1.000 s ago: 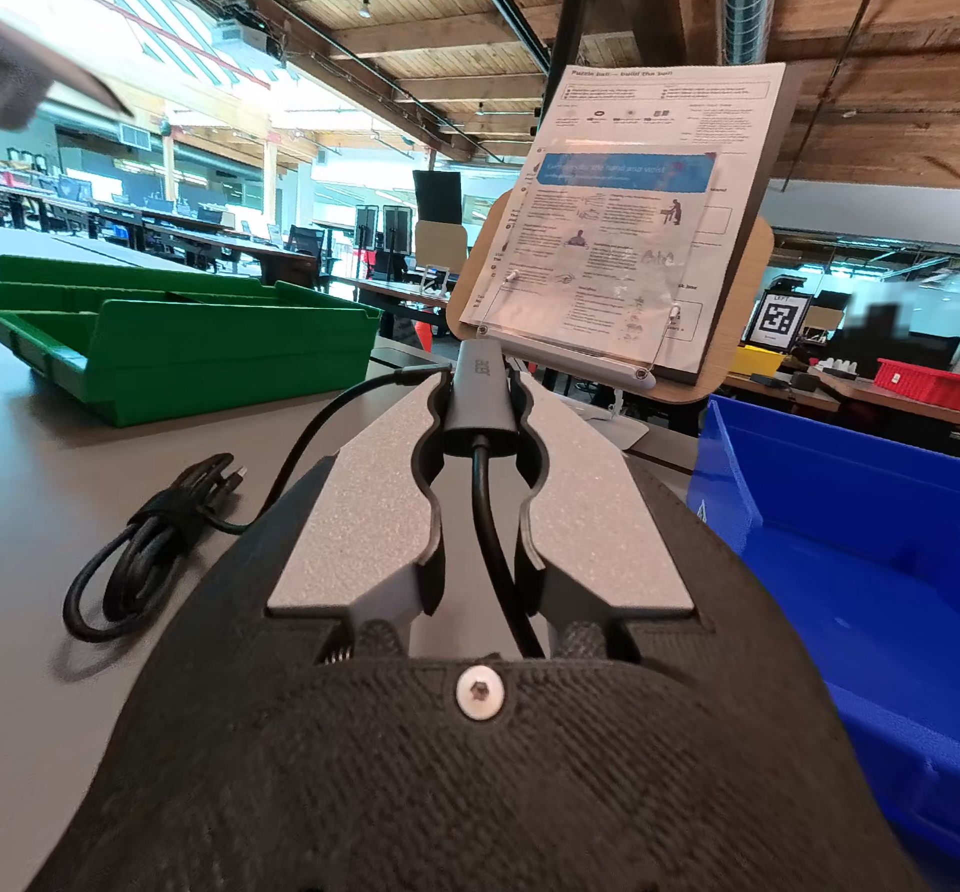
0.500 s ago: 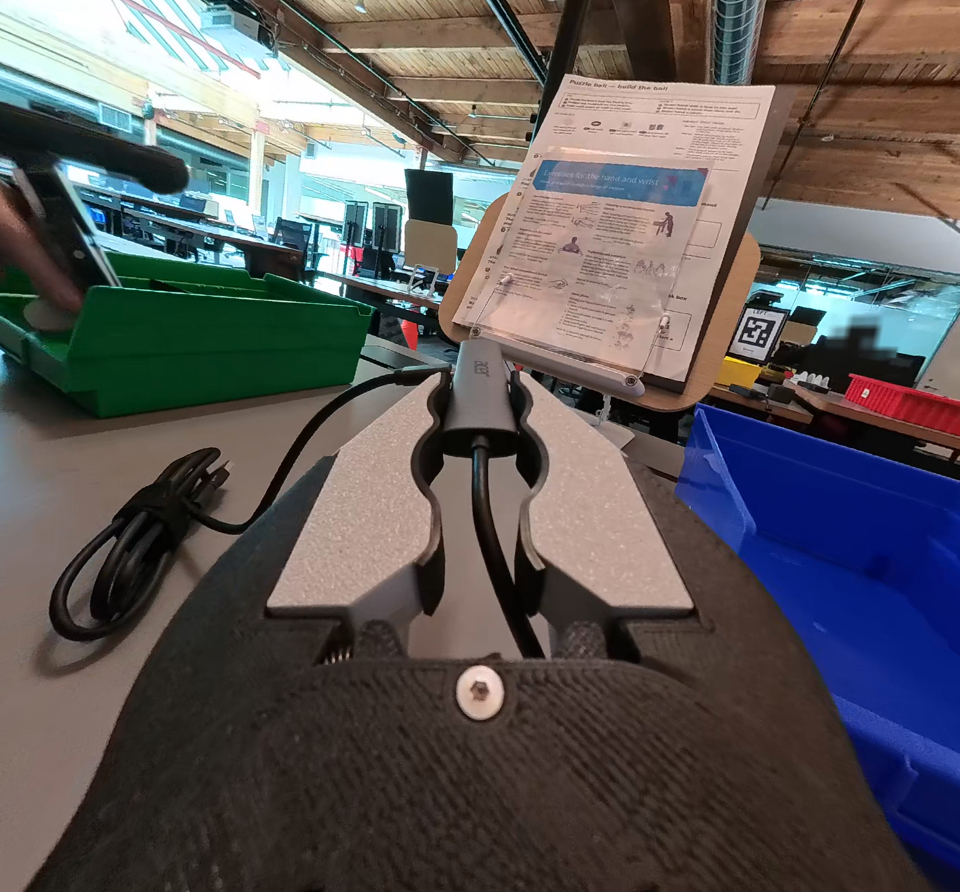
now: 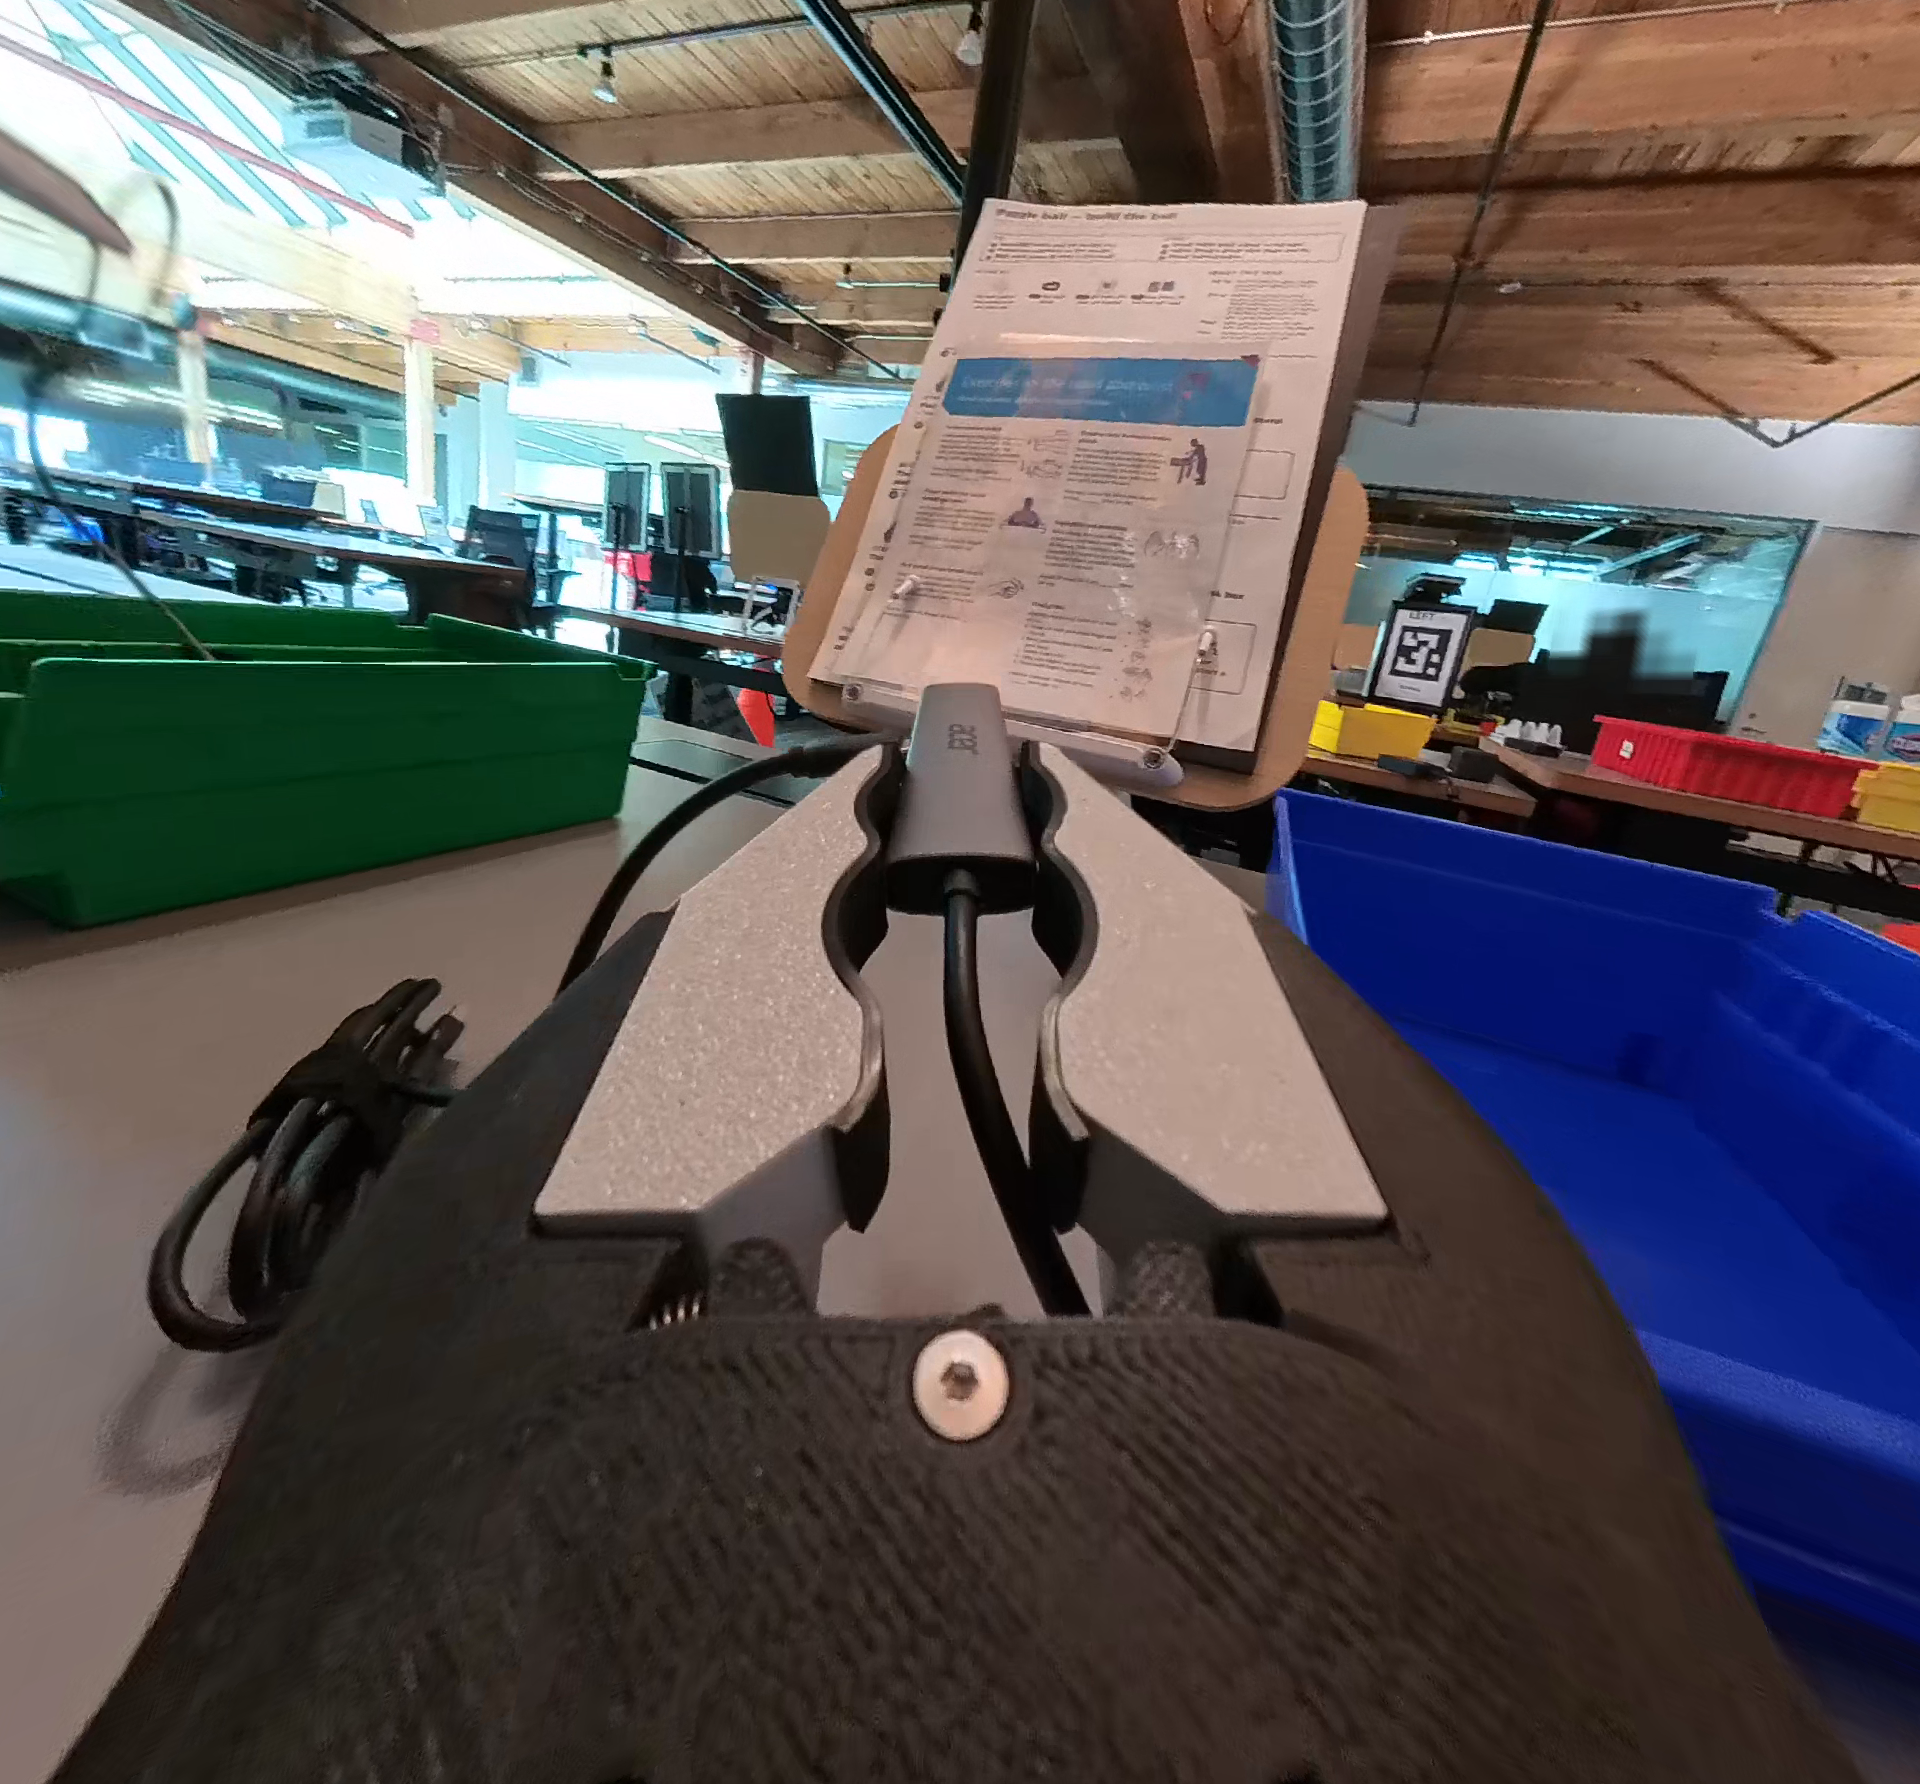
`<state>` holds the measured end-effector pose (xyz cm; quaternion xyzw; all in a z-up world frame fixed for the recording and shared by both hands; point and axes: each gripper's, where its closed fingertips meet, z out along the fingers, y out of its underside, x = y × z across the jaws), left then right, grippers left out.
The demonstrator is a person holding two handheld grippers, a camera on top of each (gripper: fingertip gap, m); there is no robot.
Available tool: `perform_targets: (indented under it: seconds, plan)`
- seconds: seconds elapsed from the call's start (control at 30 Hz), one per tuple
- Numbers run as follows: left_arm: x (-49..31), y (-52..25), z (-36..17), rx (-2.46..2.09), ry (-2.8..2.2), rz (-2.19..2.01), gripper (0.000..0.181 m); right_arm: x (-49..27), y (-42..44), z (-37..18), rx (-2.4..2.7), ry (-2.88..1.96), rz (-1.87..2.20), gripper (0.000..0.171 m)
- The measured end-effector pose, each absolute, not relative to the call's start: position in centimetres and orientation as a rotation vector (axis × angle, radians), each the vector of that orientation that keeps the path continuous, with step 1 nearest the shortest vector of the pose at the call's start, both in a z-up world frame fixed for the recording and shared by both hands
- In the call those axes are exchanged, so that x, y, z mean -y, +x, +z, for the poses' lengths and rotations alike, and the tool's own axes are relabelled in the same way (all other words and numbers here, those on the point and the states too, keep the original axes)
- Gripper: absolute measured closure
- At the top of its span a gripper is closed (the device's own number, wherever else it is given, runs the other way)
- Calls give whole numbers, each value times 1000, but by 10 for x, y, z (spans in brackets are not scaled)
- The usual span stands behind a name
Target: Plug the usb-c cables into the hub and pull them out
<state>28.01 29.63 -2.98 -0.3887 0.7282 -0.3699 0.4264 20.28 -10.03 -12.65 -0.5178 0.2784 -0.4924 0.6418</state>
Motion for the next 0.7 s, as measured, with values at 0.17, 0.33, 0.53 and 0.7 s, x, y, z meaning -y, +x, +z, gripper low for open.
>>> perform_targets:
  seconds: [0.17,0.33,0.53,0.7]
  plan:
    - [-260,259,57,-1680,-770,-1135,181,106,203,-125,-647,-1168,-1152,149]
    - [-201,217,137,-1564,-518,-1375,181,117,204,-124,-665,-1149,-1173,149]
    - [-141,189,207,-1508,-299,-1408,181,133,205,-123,-697,-1121,-1181,149]
    - [-107,179,265,-1415,-161,-1342,181,142,206,-122,-717,-1104,-1182,149]
